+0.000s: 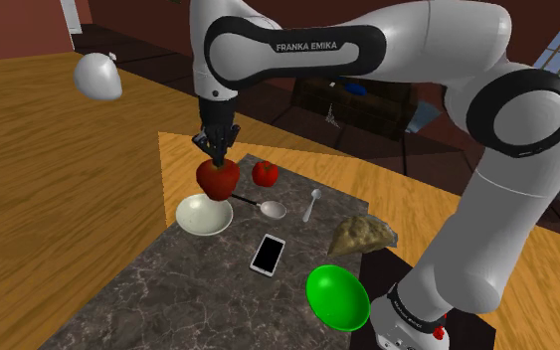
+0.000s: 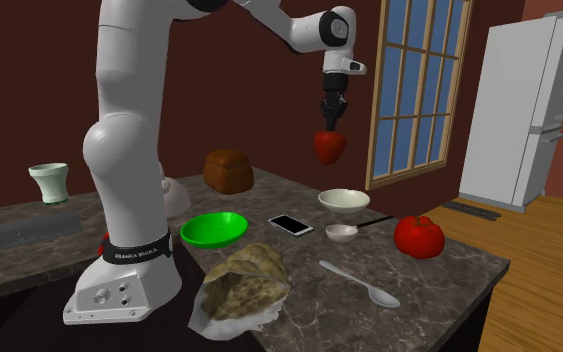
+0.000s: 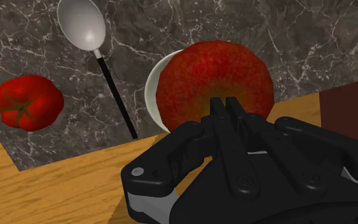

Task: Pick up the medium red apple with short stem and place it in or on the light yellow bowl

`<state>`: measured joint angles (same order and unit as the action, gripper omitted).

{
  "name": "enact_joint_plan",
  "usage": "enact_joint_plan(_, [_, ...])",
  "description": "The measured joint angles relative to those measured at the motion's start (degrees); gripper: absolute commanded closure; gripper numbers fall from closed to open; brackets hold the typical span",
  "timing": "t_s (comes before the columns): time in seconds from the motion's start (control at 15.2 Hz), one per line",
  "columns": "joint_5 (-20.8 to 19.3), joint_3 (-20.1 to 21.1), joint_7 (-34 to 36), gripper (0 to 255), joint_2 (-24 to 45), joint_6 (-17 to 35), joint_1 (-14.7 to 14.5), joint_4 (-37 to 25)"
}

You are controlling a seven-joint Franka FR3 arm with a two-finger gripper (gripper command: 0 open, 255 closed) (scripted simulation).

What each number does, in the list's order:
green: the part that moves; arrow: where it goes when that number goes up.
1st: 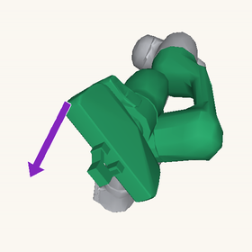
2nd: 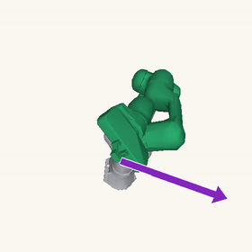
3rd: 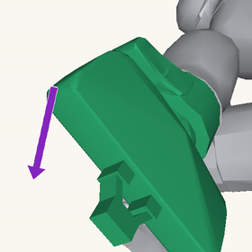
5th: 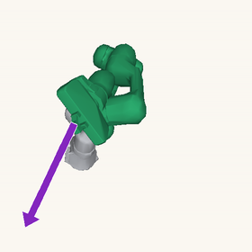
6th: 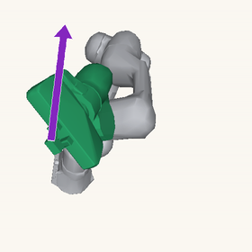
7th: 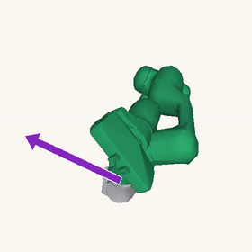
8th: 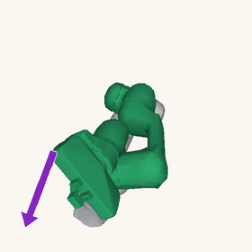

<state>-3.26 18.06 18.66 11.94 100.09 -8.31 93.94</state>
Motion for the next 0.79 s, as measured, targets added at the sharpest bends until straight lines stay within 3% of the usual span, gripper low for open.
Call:
enact_joint_plan(0.33, [-2.7,-1.1,-1.4,255,10.0,-6.8,-0.5,-16.5])
enact_joint_plan(0.79, [-3.0,-1.3,-1.5,255,11.0,-3.0,-0.2,-13.5])
